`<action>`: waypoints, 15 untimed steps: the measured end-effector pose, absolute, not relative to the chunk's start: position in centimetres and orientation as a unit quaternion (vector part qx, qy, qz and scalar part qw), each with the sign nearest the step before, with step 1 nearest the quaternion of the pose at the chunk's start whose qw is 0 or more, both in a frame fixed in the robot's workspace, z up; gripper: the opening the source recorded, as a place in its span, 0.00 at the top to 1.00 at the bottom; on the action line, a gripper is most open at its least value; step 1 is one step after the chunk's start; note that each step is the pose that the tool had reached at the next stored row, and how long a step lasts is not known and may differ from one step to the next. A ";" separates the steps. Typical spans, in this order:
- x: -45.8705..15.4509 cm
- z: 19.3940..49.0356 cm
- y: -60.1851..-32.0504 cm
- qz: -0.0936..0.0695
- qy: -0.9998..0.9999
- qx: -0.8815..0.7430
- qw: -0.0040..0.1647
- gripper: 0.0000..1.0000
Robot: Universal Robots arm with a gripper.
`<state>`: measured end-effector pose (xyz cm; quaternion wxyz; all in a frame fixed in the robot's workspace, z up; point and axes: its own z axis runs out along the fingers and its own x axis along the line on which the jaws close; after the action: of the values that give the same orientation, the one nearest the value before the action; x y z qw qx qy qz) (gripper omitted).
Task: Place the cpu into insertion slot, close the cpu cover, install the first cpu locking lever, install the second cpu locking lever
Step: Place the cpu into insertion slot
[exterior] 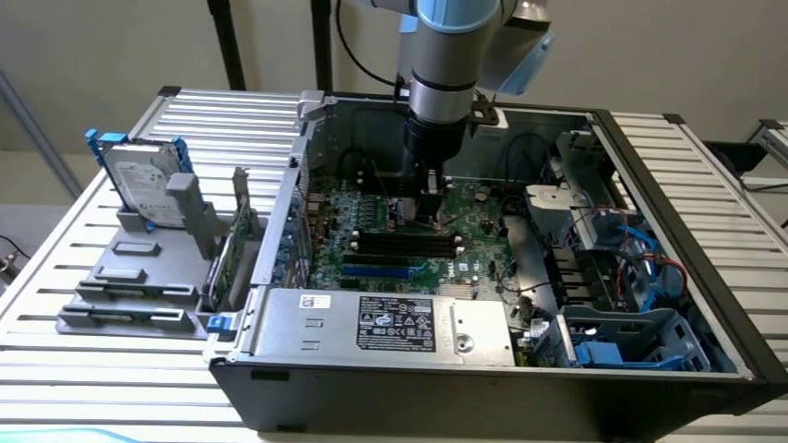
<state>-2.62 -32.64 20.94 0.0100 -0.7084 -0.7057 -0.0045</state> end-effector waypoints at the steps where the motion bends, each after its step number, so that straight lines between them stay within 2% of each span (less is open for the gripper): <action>1: -2.6 20.9 -32.6 -0.005 -0.703 -0.711 0.010 0.46; 15: -2.6 20.5 -32.6 -0.005 -0.699 -0.715 0.010 0.46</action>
<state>-2.62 -32.62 20.49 0.0096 -0.7147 -0.6994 -0.0049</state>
